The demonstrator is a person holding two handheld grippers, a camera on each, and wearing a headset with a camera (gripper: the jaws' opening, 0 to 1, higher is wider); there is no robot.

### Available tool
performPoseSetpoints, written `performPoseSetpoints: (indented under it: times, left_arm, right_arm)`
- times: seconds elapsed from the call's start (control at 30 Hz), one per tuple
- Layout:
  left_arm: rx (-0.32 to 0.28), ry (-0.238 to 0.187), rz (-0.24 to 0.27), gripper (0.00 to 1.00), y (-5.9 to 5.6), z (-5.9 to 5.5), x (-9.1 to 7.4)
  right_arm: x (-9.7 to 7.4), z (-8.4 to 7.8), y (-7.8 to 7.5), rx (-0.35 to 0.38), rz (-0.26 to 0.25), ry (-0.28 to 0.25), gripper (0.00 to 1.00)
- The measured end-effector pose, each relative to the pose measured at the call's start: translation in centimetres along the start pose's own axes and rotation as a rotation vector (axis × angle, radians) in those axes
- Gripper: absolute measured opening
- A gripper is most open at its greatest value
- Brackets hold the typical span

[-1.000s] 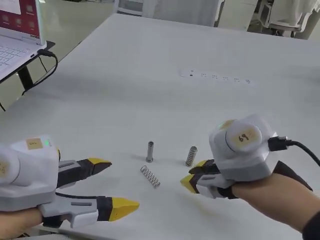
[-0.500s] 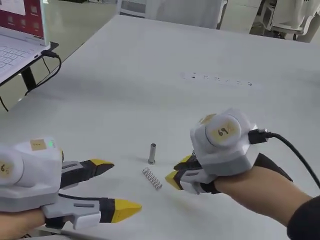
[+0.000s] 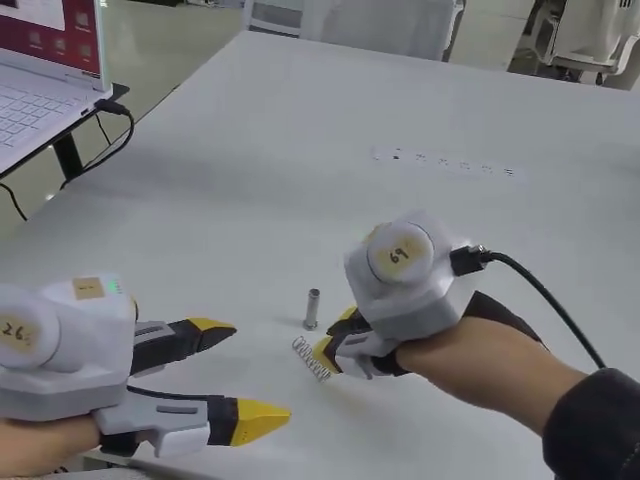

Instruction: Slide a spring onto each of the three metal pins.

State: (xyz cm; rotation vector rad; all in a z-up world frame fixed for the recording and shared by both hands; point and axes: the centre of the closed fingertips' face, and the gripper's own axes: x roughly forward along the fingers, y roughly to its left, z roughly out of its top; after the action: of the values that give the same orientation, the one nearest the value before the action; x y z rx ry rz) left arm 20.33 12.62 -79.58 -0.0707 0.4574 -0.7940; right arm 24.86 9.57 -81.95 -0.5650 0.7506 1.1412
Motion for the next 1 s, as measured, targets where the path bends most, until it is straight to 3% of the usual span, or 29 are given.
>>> performPoseSetpoints:
  times: [0.5, 1.0]
  left_arm:
    - [-0.005, -0.006, 0.003, 0.65, 0.0, 0.1, 0.0]
    - [-0.009, -0.012, -0.002, 0.65, 0.0, 0.2, 0.1]
  right_arm:
    - [2.5, 0.0, 0.0, -0.004, 0.004, 0.064, 0.14]
    - [3.7, -0.4, -0.5, 0.042, -0.005, 0.113, 0.13]
